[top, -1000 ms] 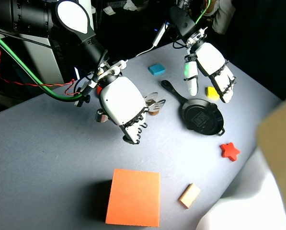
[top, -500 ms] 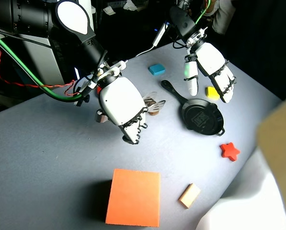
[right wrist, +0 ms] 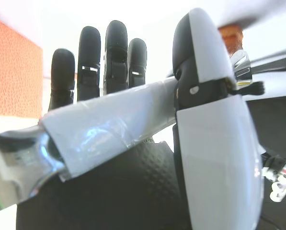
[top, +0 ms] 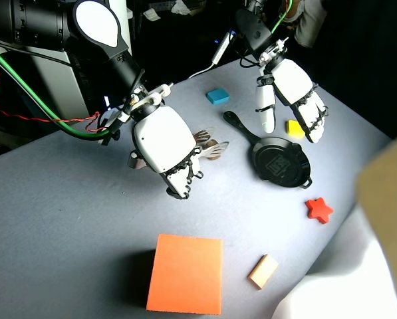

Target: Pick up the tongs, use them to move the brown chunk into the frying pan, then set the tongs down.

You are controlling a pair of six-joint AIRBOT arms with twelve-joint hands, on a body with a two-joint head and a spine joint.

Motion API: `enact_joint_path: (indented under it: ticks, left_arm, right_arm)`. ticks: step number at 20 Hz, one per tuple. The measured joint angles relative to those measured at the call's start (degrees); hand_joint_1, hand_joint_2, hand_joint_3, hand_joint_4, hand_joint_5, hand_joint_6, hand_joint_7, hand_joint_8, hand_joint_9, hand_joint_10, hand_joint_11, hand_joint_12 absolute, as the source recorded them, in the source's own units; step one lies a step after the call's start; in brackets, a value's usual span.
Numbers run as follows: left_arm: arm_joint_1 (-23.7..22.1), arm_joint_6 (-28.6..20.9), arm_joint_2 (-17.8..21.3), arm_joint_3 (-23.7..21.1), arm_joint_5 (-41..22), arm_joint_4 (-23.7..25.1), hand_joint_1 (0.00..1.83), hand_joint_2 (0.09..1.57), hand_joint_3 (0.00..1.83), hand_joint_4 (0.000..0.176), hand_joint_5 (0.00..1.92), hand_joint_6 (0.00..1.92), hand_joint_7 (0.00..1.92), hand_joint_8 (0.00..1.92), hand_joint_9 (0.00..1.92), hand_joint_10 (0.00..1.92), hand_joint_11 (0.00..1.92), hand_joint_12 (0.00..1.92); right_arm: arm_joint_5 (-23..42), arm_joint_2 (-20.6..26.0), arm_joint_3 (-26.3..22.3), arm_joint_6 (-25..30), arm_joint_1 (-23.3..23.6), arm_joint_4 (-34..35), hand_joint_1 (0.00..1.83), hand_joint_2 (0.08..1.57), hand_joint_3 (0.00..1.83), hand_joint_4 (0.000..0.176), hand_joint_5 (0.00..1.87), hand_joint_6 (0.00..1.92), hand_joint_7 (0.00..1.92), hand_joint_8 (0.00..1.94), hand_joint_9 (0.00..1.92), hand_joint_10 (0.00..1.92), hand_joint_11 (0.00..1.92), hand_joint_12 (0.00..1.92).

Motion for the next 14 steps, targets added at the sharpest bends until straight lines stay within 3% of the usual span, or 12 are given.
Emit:
enact_joint_path:
  ticks: [14]
  left_arm:
    - [0.00, 0.02, -0.02, 0.00, 0.00, 0.02, 0.10, 1.26, 0.00, 0.008, 0.11, 0.00, 0.15, 0.00, 0.17, 0.00, 0.00, 0.64]
  right_arm:
    - [0.35, -2.03, 2.78, 0.70, -3.17, -1.33, 1.07, 1.11, 0.00, 0.000, 0.53, 0.56, 0.83, 0.01, 0.47, 0.75, 0.07, 1.63]
